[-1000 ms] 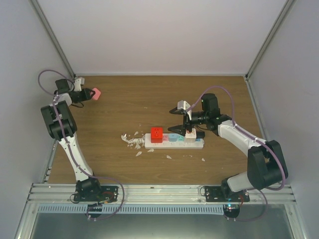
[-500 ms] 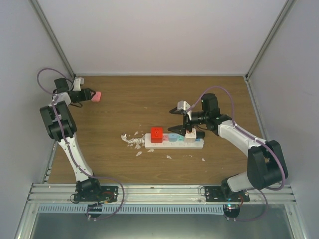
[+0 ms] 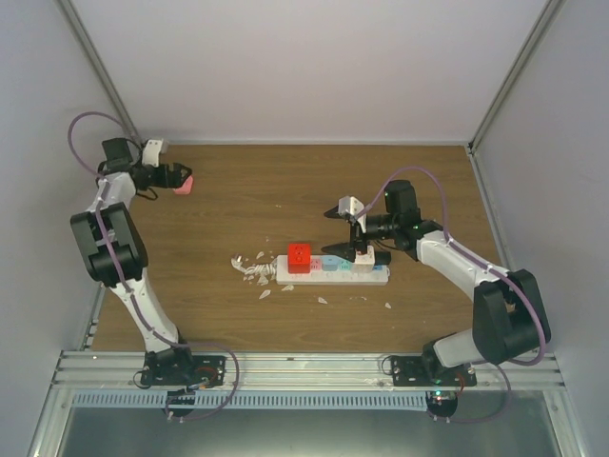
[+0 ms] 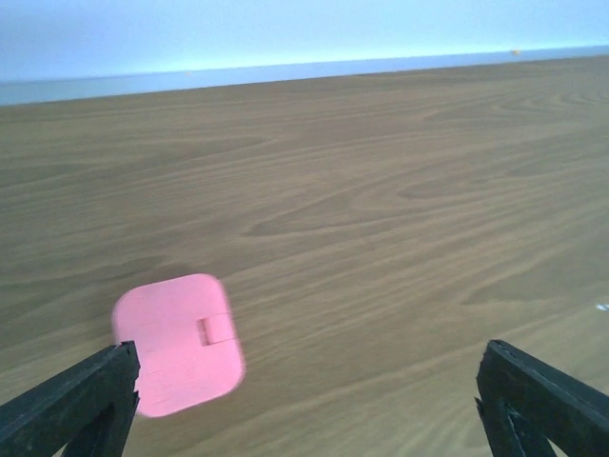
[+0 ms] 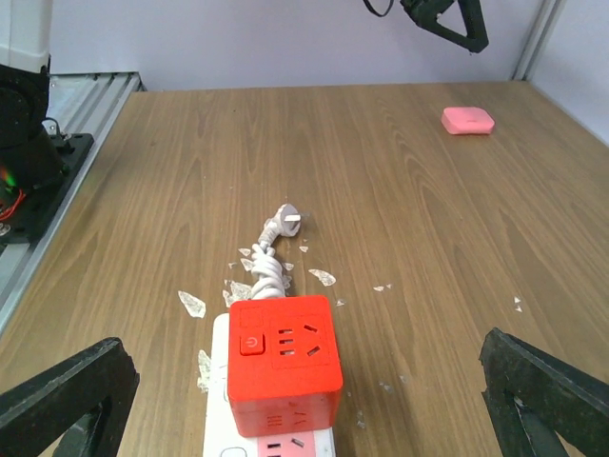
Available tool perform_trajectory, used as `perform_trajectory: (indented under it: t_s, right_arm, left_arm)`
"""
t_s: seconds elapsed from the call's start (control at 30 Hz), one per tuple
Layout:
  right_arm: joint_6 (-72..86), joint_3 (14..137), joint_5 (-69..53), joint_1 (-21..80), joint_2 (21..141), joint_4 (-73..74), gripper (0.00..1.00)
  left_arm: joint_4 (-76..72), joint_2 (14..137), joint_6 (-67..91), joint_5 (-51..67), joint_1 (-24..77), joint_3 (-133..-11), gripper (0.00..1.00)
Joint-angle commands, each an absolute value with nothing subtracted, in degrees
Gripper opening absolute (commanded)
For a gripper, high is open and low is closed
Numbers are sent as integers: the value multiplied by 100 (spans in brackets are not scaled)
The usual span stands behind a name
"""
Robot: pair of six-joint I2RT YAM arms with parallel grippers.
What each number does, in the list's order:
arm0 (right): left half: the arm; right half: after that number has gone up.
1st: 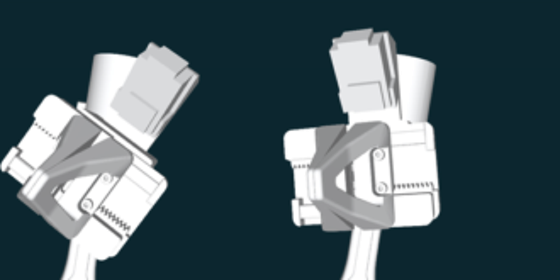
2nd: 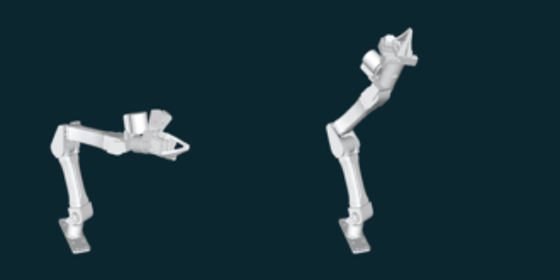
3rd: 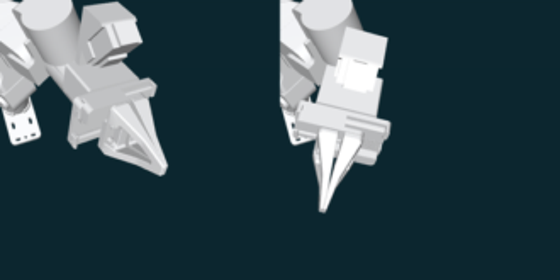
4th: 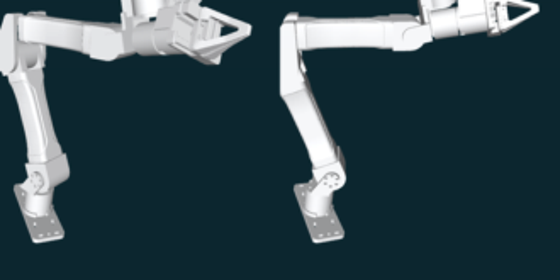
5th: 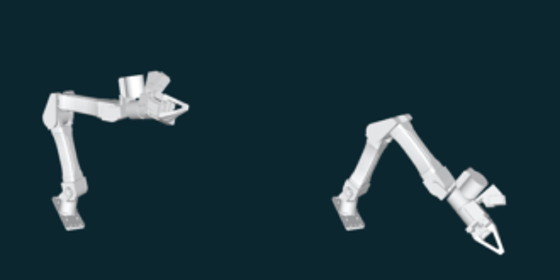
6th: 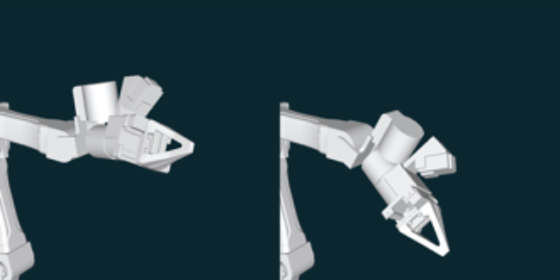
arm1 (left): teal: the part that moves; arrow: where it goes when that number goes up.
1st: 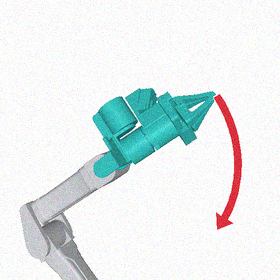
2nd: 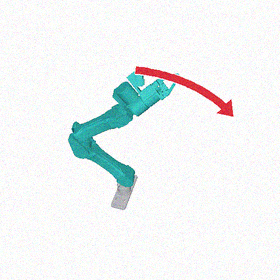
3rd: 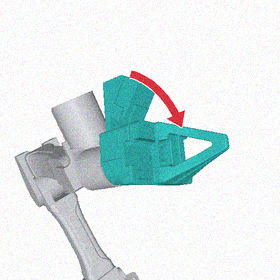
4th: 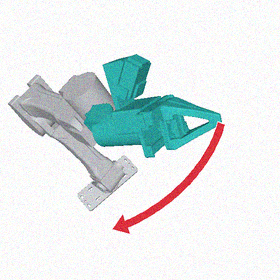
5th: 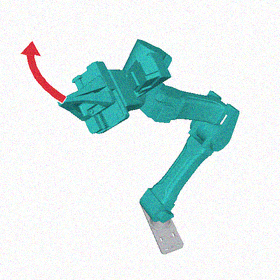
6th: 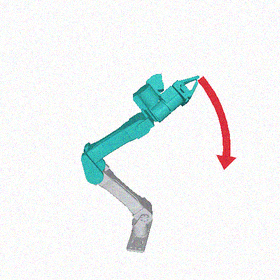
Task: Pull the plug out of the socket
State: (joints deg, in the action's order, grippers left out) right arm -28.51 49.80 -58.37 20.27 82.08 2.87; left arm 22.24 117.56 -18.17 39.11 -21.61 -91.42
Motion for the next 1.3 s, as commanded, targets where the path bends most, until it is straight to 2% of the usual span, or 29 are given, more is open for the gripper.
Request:
perform_trajectory:
  t_s: [0.0,0.3,0.83,1.03,1.27]
  right_arm:
    - [-3200,4889,-5748,2007,8119,407,100]
    - [-3986,5109,-5358,2110,8450,1175,100]
    - [-4625,5712,-4284,2457,8803,2648,99]
    - [-4778,5701,-3408,2951,9026,2665,92]
    - [-4763,5794,-2953,3149,9090,2734,84]
  left_arm:
    - [2469,11196,-2449,4275,-1835,-8840,98]
    - [3068,10225,-3595,4790,-952,-8015,99]
    - [2736,8674,-4605,4899,1137,-5891,96]
    - [2503,8474,-4763,4778,1653,-5498,96]
    - [2136,8526,-4959,4853,1916,-5209,95]
